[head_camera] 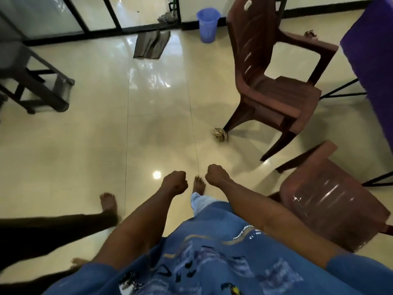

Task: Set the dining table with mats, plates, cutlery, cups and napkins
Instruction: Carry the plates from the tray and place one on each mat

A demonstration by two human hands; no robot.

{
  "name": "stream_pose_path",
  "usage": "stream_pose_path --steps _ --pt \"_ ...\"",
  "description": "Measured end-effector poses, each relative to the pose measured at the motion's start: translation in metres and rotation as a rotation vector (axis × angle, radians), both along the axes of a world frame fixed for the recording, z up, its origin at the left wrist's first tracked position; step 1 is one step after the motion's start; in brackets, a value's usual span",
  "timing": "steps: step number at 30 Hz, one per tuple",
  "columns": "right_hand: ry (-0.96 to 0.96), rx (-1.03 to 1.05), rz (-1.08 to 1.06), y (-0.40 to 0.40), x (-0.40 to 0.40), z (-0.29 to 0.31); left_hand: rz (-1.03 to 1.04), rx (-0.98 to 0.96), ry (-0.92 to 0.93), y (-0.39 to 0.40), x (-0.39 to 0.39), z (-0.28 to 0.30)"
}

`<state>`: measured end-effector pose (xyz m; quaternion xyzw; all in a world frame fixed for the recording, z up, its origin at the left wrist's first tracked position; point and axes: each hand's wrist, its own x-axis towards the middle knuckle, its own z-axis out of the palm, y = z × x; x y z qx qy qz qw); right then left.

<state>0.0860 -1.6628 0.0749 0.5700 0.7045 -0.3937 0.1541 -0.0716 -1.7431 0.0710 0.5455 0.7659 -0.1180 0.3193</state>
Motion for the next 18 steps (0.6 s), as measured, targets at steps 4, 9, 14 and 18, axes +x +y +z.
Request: stream_pose_path --steps 4,9,14,18 --pt "0.001 0.033 -0.03 0.109 -0.056 0.018 -0.008 0.03 0.015 0.104 -0.059 0.015" --pt "0.028 0.13 -0.077 0.217 -0.112 0.033 0.007 0.095 -0.009 0.23 -0.112 0.025" --pt "0.038 0.143 -0.124 0.327 -0.164 0.03 -0.112 0.07 -0.02 0.362 -0.157 0.01" --pt "0.042 0.135 -0.246 0.437 -0.21 0.025 -0.239 0.113 -0.005 0.487 -0.202 0.006"
